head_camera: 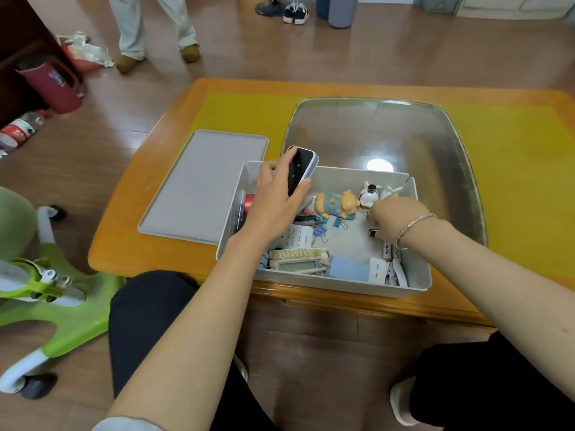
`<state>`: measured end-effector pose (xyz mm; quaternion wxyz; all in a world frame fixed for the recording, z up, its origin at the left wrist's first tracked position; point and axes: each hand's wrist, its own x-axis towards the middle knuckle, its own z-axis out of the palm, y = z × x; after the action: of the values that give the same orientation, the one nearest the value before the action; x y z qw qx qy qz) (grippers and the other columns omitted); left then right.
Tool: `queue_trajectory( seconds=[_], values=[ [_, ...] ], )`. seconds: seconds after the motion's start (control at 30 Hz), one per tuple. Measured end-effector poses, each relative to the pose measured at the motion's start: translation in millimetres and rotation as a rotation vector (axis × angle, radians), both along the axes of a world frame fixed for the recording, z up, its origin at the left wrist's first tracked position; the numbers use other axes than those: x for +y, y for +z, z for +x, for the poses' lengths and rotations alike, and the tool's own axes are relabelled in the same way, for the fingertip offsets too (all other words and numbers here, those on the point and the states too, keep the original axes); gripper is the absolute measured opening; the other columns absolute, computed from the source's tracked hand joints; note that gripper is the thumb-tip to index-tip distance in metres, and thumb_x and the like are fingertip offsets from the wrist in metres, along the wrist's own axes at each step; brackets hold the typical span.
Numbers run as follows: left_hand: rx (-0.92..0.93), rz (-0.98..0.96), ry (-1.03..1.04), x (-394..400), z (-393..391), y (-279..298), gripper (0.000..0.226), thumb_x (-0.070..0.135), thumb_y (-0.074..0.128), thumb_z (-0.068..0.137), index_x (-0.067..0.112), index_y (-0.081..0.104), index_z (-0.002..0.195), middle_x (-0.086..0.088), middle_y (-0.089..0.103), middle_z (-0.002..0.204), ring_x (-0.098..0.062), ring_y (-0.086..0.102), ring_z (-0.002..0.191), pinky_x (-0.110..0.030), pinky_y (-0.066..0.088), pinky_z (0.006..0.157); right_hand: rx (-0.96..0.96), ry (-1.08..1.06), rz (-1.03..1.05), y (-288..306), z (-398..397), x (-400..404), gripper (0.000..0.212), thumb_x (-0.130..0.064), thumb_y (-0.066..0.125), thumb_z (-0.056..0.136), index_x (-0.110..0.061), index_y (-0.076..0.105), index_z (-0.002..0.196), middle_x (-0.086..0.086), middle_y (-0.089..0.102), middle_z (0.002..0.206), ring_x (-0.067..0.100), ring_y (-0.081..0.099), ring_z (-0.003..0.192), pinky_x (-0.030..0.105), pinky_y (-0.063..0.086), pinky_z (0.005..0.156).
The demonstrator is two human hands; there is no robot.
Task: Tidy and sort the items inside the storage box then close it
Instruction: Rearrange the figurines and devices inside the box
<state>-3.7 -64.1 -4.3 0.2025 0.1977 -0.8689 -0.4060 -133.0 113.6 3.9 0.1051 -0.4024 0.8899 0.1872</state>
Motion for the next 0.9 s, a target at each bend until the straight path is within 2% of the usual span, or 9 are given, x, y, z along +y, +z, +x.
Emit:
queue_trajectory(
  seconds=[0.07, 0.17, 0.23, 0.37, 0.5, 0.6, 0.77, 0.83, 0.9],
  values=[
    [-0.004, 0.007, 0.002, -1, 1, -2, 0.058, 0.039, 0.048, 0.097, 0.035, 0.021, 0.149, 0.003, 0.03, 0.127, -0.019, 0.041, 0.118, -0.018, 0.035, 0.087, 0.002, -0.034, 0.034, -4, 1, -2, 0.008, -0.011, 0.057, 0.085, -0.014, 0.054, 0.091, 0.005, 0.051, 0.084, 0.028, 0.062, 0.09, 0.029, 0.044, 0.066],
    [-0.003, 0.008, 0.004, 0, 2, -4, 0.058, 0.04, 0.047, 0.097, 0.036, 0.02, 0.149, 0.005, 0.029, 0.124, -0.017, 0.042, 0.116, -0.01, 0.033, 0.079, -0.003, -0.085, 0.085, -11, 1, -3, 0.022, -0.007, 0.055, 0.085, -0.01, 0.059, 0.107, 0.007, 0.061, 0.106, 0.027, 0.062, 0.099, 0.029, 0.045, 0.068],
    [0.0, 0.019, 0.004, 0, 3, -5, 0.058, 0.039, 0.048, 0.097, 0.035, 0.02, 0.149, 0.005, 0.029, 0.124, -0.017, 0.041, 0.117, -0.015, 0.035, 0.083, -0.006, -0.099, 0.08, -14, 0, -2, 0.023, -0.006, 0.054, 0.086, -0.01, 0.06, 0.108, 0.007, 0.062, 0.108, 0.026, 0.062, 0.1, 0.029, 0.045, 0.068],
    [0.002, 0.026, 0.005, 1, 5, -7, 0.059, 0.038, 0.048, 0.098, 0.034, 0.02, 0.149, 0.0, 0.031, 0.132, -0.017, 0.039, 0.12, -0.017, 0.035, 0.086, 0.0, -0.064, 0.032, -19, -2, -1, 0.019, -0.007, 0.056, 0.085, -0.009, 0.061, 0.103, 0.008, 0.062, 0.103, 0.027, 0.062, 0.097, 0.028, 0.044, 0.066],
    [0.002, 0.036, 0.002, 1, 7, -6, 0.06, 0.036, 0.049, 0.097, 0.031, 0.02, 0.15, -0.003, 0.031, 0.137, -0.017, 0.039, 0.123, -0.022, 0.038, 0.091, -0.04, -0.065, -0.074, -14, -3, -2, 0.015, -0.017, 0.056, 0.085, -0.009, 0.061, 0.098, 0.006, 0.051, 0.08, 0.027, 0.056, 0.077, 0.028, 0.048, 0.067],
    [0.006, 0.04, 0.007, 0, 7, -8, 0.059, 0.036, 0.049, 0.097, 0.032, 0.021, 0.149, -0.003, 0.031, 0.137, -0.017, 0.038, 0.123, -0.018, 0.037, 0.089, -0.12, -0.112, -0.12, 0, -4, -4, 0.022, -0.016, 0.059, 0.082, -0.007, 0.06, 0.101, 0.013, 0.059, 0.09, 0.028, 0.057, 0.082, 0.028, 0.048, 0.07],
    [0.009, 0.077, 0.013, 0, 7, -9, 0.06, 0.035, 0.05, 0.097, 0.032, 0.021, 0.149, -0.003, 0.031, 0.138, -0.014, 0.039, 0.121, -0.007, 0.033, 0.078, -0.133, -0.245, 0.128, 9, 3, -4, 0.011, -0.009, 0.064, 0.075, -0.007, 0.06, 0.084, 0.004, 0.054, 0.074, 0.019, 0.053, 0.063, 0.023, 0.046, 0.05],
    [0.013, 0.082, 0.009, 0, 8, -9, 0.06, 0.035, 0.05, 0.097, 0.032, 0.021, 0.15, -0.002, 0.031, 0.137, -0.014, 0.039, 0.12, -0.005, 0.032, 0.077, -0.168, -0.28, 0.17, 7, 7, -4, 0.012, -0.007, 0.064, 0.076, -0.01, 0.059, 0.087, 0.003, 0.06, 0.069, 0.018, 0.058, 0.06, 0.025, 0.05, 0.053],
    [0.021, 0.088, 0.004, 0, 10, -9, 0.06, 0.035, 0.05, 0.097, 0.032, 0.021, 0.15, -0.002, 0.031, 0.137, -0.012, 0.039, 0.119, -0.005, 0.033, 0.077, -0.146, -0.228, 0.229, 7, 12, -5, 0.017, -0.008, 0.063, 0.08, -0.011, 0.059, 0.096, 0.005, 0.064, 0.082, 0.02, 0.062, 0.073, 0.027, 0.051, 0.062]
  ],
)
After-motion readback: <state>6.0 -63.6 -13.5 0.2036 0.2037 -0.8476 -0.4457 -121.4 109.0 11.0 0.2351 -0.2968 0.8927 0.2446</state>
